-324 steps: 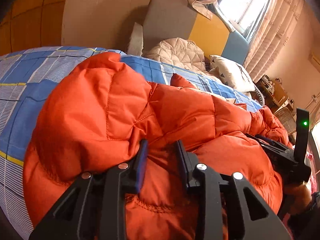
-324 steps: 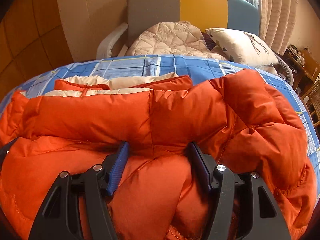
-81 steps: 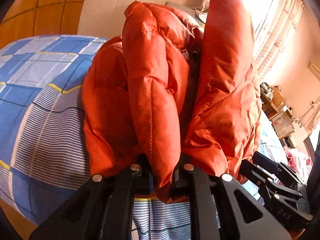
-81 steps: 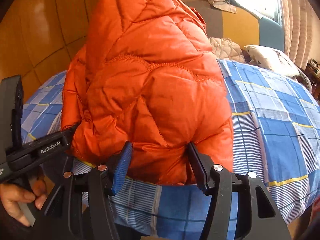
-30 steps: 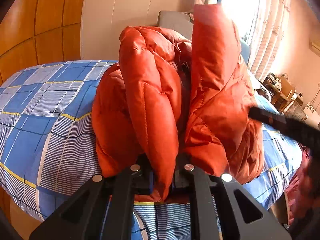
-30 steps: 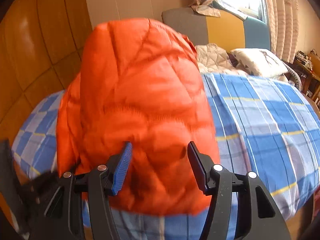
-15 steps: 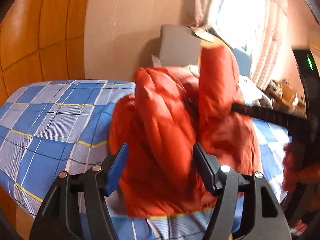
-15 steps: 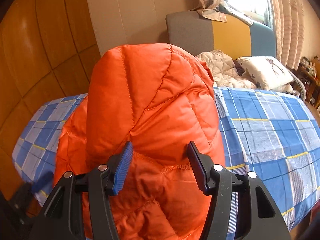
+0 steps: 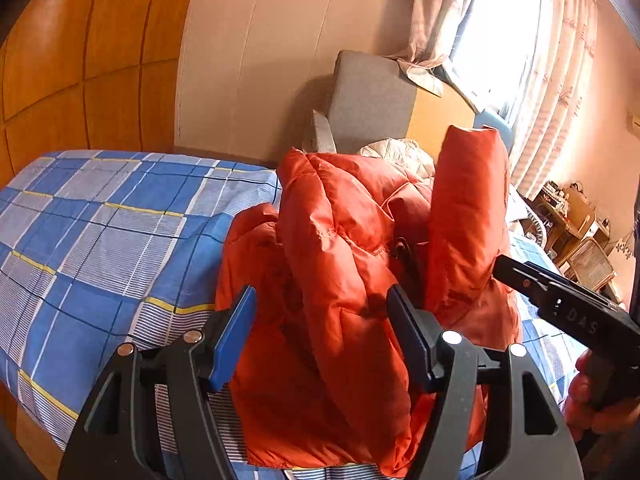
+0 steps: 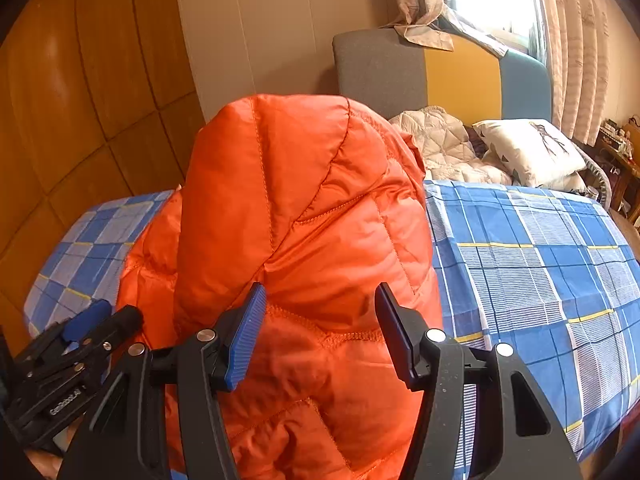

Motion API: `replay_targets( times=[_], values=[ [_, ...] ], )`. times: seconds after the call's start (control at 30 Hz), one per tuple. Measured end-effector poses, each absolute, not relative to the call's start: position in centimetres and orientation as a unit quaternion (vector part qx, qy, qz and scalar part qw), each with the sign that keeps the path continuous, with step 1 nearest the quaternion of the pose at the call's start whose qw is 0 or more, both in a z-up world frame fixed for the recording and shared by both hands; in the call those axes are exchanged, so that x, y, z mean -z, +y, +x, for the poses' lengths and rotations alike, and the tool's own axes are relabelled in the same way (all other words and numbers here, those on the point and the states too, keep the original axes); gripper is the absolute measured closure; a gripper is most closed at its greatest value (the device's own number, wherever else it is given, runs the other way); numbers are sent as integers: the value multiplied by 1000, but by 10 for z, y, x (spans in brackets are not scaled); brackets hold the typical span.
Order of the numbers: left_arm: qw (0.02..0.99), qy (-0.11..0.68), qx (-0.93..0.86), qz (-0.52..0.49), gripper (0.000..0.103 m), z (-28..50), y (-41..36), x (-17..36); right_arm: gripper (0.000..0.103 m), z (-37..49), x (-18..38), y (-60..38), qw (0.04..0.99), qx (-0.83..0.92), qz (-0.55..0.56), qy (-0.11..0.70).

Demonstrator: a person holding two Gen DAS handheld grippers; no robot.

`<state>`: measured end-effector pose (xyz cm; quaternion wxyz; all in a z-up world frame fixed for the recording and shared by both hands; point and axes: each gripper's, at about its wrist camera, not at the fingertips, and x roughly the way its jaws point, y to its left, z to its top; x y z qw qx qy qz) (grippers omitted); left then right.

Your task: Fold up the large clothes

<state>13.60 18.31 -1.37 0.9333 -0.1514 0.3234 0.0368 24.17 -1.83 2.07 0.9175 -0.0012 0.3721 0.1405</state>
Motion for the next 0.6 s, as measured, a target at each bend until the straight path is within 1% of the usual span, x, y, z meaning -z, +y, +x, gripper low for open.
replay_targets(
  times=[0.43,0.6],
  values=[
    [934,327,-31,-139,38,144,183,18,46,253,-29,-17,923,-149,0,355],
    [934,329,-24,-135,37,154,188,11,46,268,-31,-3,916,-178,-21,359]
  ],
)
